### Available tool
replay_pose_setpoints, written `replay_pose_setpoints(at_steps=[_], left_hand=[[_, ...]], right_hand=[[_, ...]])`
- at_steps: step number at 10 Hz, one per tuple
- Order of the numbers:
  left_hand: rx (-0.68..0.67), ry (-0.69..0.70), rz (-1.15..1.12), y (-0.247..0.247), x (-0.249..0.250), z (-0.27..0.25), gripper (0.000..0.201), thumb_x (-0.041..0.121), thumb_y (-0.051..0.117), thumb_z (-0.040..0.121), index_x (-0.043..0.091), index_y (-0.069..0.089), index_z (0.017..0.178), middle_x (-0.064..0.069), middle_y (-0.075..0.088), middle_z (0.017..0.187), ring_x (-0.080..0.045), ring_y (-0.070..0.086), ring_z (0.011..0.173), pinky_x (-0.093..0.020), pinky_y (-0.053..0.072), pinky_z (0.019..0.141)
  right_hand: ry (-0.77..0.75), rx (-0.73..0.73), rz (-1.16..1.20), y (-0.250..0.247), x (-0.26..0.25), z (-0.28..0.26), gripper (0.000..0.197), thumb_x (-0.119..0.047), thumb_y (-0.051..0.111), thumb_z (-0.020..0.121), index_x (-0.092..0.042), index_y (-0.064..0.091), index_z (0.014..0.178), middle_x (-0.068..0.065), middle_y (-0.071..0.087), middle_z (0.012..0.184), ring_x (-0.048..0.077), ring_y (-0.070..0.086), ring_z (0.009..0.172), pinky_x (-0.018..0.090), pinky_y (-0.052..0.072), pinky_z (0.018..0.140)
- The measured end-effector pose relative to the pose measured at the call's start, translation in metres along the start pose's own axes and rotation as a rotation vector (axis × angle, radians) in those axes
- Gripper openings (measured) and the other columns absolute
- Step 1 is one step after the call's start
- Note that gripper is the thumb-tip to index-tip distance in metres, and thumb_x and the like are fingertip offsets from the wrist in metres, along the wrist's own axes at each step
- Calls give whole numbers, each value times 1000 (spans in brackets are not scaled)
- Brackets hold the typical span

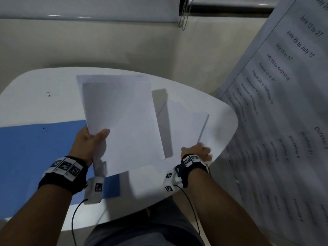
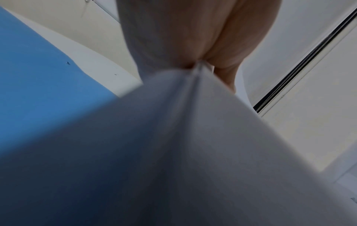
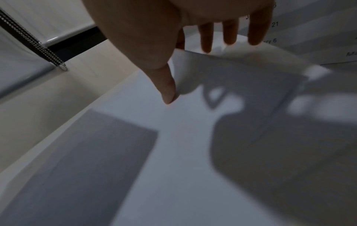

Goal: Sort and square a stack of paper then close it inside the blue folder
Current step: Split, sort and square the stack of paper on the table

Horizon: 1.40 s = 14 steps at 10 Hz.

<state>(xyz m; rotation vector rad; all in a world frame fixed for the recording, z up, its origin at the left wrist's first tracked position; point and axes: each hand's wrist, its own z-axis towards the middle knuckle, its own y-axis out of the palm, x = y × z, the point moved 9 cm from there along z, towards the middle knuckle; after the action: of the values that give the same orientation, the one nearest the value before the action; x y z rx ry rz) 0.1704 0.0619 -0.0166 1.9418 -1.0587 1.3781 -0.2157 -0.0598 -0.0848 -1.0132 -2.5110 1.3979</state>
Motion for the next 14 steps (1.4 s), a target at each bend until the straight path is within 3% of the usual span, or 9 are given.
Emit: replay_pose_setpoints(at_steps=[2,4,6,8,10,11,12,13,14], left_hand=[[-7,15,-15,-15,1,0,31,25,75,83,16,65,111,0,68,97,-16,63,84,-33,50,74],[34,29,5,-46,6,0,22,14,68,92,11,63,113,4,65,86,-12,60,73,-32,48,67],[77,28,4,-69,6,-2,16,24,76,85,21,66,97,10,68,79,-10,59,72,-30,47,64],[41,-13,-30,-56,1,-10,28,29,76,75,20,65,99,0,68,89,-16,61,77,-33,51,68],[4,-106,-13,-20,-30,-4,49,31,80,73,8,66,113,-12,72,103,-29,68,89,-43,57,78],[10,-149,61,1,-53,6,38,20,78,86,6,64,118,-16,71,108,-36,67,97,-48,57,84],[-9,-164,182,24,-70,12,31,19,74,89,9,65,117,-12,71,106,-33,67,96,-43,56,81],[0,-222,233,31,-84,15,28,20,73,89,8,65,113,-14,71,107,-31,67,94,-48,57,86],[15,-302,259,30,-93,15,30,20,72,91,5,64,116,-15,70,108,-33,67,97,-49,57,89]], right_hand=[[56,130,-95,4,9,-3,67,-36,67,83,-11,38,138,13,24,152,37,27,137,50,35,106],[-163,240,-99,-1,-8,-4,36,-14,65,85,-5,56,118,15,48,131,31,48,118,35,44,100],[-163,269,207,-46,3,-3,66,-6,52,94,-30,19,146,17,60,114,33,61,99,38,47,81],[-349,325,61,-89,-13,11,24,-18,50,96,-3,62,111,19,67,111,36,62,98,35,47,78],[-610,575,233,-177,-57,-39,21,-16,57,92,-1,66,106,21,69,102,37,63,95,36,45,82],[-706,639,332,-216,-79,-61,19,-18,60,91,-1,67,94,17,66,85,31,59,79,28,38,70],[-695,497,378,-207,-89,-44,27,-21,61,88,-4,54,67,9,48,61,22,43,61,27,23,54],[-645,190,335,-136,-89,-15,45,-32,62,83,7,53,65,12,48,58,19,44,59,30,27,52],[-562,-69,308,-56,-75,2,30,-19,69,87,-3,59,64,-1,51,59,15,47,57,20,37,55]])
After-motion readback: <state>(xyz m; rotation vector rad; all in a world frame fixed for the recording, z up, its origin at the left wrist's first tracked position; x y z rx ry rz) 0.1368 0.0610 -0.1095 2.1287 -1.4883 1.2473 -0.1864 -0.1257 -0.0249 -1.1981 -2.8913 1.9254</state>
